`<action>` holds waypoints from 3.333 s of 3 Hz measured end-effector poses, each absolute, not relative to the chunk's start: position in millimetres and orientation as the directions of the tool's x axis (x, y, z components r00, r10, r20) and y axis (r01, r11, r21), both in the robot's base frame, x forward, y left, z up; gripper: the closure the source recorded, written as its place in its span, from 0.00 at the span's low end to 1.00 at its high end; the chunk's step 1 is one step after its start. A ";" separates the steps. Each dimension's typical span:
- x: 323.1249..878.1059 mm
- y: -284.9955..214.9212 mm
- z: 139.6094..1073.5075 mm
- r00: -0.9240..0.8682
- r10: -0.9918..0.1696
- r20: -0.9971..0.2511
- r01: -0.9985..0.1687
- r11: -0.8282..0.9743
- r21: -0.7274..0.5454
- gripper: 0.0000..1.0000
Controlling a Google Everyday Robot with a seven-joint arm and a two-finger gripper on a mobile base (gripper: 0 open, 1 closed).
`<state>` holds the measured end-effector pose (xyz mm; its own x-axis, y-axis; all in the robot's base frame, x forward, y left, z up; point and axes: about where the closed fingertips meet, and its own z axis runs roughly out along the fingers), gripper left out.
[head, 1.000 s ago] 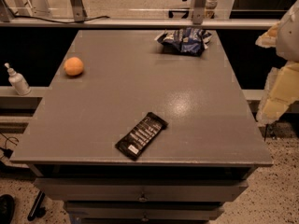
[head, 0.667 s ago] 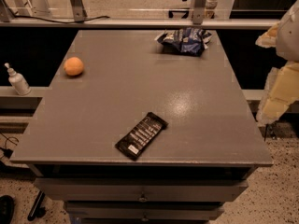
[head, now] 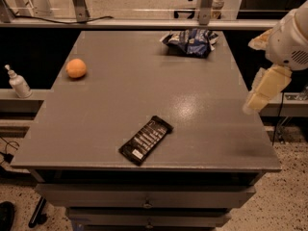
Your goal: Move blue chip bag near rxbar chocolate
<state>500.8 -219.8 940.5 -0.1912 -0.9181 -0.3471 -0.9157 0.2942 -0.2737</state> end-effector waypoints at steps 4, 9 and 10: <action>749.1 -181.8 874.4 -0.192 -0.739 -0.645 -0.818 0.483 -0.311 0.00; 785.4 -190.1 900.0 -0.225 -0.661 -0.716 -0.784 0.559 -0.270 1.00; 746.4 -183.8 932.5 -0.182 -0.680 -0.710 -0.807 0.516 -0.287 1.00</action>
Offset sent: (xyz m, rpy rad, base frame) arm 0.2127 0.0456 -0.0612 0.2770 -0.1970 -0.0284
